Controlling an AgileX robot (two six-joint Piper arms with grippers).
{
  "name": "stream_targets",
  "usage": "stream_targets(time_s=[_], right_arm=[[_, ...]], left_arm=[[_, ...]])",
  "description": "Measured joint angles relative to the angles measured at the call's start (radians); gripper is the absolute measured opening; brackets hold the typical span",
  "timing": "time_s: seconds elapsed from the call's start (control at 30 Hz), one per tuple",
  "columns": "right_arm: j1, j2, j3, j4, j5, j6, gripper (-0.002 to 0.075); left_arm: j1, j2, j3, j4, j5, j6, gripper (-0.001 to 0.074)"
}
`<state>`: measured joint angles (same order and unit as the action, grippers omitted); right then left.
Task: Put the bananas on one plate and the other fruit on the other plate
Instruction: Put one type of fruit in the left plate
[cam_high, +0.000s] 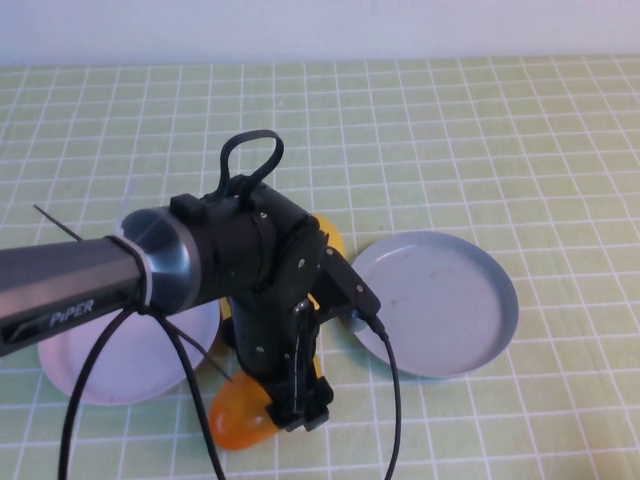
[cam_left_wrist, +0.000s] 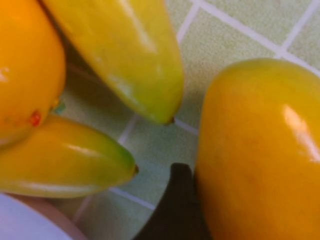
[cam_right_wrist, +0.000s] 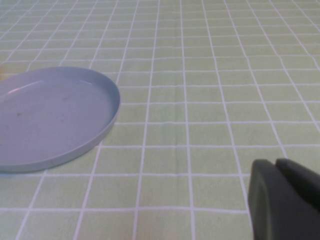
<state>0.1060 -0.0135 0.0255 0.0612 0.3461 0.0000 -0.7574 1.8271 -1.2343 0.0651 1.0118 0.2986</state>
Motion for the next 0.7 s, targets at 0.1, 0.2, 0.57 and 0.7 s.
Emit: stream_targets(time_s=[0.1,0.2,0.57,0.7], right_arm=[[0.0,0.0,0.0,0.0,0.0,0.0,-0.0015],[0.0,0.0,0.0,0.0,0.0,0.0,-0.0015],[0.0,0.0,0.0,0.0,0.0,0.0,-0.0015],[0.0,0.0,0.0,0.0,0.0,0.0,-0.0015]], left_arm=[[0.0,0.0,-0.002,0.0,0.0,-0.041,0.0537],[0.0,0.0,-0.008,0.0,0.007,-0.047,0.0536],[0.026,-0.14,-0.053,0.039,0.138,-0.177,0.0536],[0.135,-0.167,-0.056,0.05,0.17,-0.208,0.0536]])
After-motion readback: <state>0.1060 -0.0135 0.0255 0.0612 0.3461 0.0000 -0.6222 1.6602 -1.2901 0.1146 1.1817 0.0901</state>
